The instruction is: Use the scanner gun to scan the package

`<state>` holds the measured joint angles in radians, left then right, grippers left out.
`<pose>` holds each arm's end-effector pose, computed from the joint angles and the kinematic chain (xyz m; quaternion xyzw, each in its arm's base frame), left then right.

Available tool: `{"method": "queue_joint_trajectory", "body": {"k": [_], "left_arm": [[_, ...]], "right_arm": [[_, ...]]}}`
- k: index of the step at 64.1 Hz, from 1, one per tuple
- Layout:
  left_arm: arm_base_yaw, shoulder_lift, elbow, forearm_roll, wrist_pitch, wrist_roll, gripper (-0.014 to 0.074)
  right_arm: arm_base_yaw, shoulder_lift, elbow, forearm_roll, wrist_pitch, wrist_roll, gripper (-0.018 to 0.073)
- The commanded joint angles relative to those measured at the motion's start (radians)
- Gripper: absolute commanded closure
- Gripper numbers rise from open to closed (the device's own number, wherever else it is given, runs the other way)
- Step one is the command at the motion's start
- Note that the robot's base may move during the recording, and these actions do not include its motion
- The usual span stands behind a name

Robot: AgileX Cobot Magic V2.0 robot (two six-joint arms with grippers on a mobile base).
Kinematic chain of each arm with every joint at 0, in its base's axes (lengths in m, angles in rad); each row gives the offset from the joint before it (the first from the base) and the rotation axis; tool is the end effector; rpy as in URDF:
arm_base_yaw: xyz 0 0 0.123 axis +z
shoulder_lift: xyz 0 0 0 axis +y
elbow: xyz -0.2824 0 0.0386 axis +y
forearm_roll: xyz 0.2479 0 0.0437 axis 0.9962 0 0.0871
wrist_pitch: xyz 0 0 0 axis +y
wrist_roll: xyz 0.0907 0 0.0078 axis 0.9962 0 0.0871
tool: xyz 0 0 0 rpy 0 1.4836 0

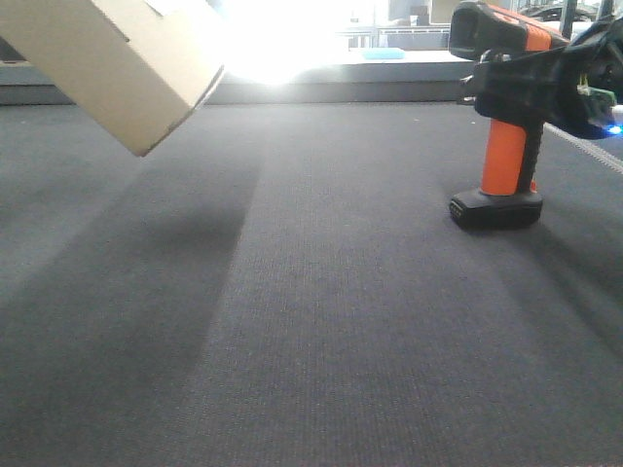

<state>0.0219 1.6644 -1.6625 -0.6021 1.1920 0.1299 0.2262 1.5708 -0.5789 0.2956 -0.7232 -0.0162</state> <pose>0.3531 -0.0402 0.3771 0.0069 0.9304 -0.2758 0.2412 0.2946 0.0498 0.2036 0.0542 0.7721 0.0622 0.6301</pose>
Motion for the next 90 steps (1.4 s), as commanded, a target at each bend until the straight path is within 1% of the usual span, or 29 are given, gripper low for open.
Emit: {"method": "queue_joint_trajectory", "body": {"k": [1, 19, 29, 34, 37, 40, 41, 42, 43, 44, 50, 54, 55, 59, 70, 75, 80, 88, 90], "left_arm": [[-0.005, -0.013, -0.007, -0.021, -0.013, 0.002, 0.0707], [-0.005, -0.013, -0.007, -0.021, -0.014, 0.002, 0.0707], [-0.005, -0.013, -0.007, -0.019, -0.014, 0.002, 0.0707], [-0.005, -0.013, -0.007, -0.019, -0.016, 0.002, 0.0707], [-0.005, -0.013, -0.007, -0.019, -0.021, 0.002, 0.0707], [-0.005, -0.013, -0.007, -0.019, -0.022, 0.002, 0.0707], [-0.005, -0.013, -0.007, -0.019, -0.022, 0.002, 0.0707], [-0.005, -0.013, -0.007, -0.019, -0.022, 0.002, 0.0707], [-0.005, -0.013, -0.007, -0.019, -0.022, 0.002, 0.0707], [-0.005, -0.013, -0.007, -0.019, -0.022, 0.002, 0.0707], [-0.005, -0.013, -0.007, -0.019, -0.022, 0.002, 0.0707], [-0.005, -0.013, -0.007, -0.019, -0.022, 0.002, 0.0707], [-0.005, -0.013, -0.007, -0.019, -0.022, 0.002, 0.0707], [-0.005, -0.013, -0.007, -0.019, -0.022, 0.002, 0.0707], [-0.005, -0.013, -0.007, -0.019, -0.007, 0.002, 0.0707], [-0.005, -0.013, -0.007, -0.019, -0.005, 0.002, 0.0707], [-0.005, -0.013, -0.007, -0.019, -0.005, 0.002, 0.0707], [-0.005, -0.013, -0.007, -0.019, -0.005, 0.002, 0.0707], [-0.005, -0.013, -0.007, -0.019, -0.005, 0.002, 0.0707]], "right_arm": [[0.003, 0.014, -0.025, 0.015, -0.014, -0.001, -0.0001], [0.003, 0.059, -0.073, 0.025, -0.002, -0.001, -0.0001], [0.003, 0.076, -0.076, 0.057, 0.002, -0.001, 0.0001], [0.003, 0.076, -0.076, 0.085, -0.006, -0.001, 0.0033], [0.003, 0.076, -0.076, 0.1, -0.012, -0.001, 0.01], [0.003, 0.076, -0.076, 0.105, -0.016, -0.001, 0.0187], [0.003, 0.076, -0.076, 0.105, -0.016, -0.001, 0.0221], [0.003, 0.076, -0.076, 0.105, -0.016, -0.001, 0.0275], [0.003, 0.076, -0.076, 0.105, -0.016, -0.001, 0.0294], [0.003, 0.076, -0.076, 0.105, -0.016, -0.001, 0.0352], [0.003, 0.076, -0.076, 0.105, -0.016, -0.001, 0.0582], [0.003, 0.074, -0.076, 0.105, -0.017, -0.001, 0.0716], [0.003, 0.071, -0.076, 0.105, -0.017, -0.001, 0.0727], [0.003, 0.066, -0.076, 0.105, -0.03, -0.001, 0.0713], [0.003, 0.004, -0.076, 0.105, -0.037, -0.004, 0.0713], [0.003, -0.045, -0.082, 0.105, -0.035, -0.037, 0.0713], [0.003, -0.088, -0.1, 0.105, -0.002, -0.098, 0.0713], [0.003, -0.146, -0.163, 0.105, 0.125, -0.282, 0.0713], [0.003, -0.157, -0.183, 0.105, 0.156, -0.315, 0.0713]]}}
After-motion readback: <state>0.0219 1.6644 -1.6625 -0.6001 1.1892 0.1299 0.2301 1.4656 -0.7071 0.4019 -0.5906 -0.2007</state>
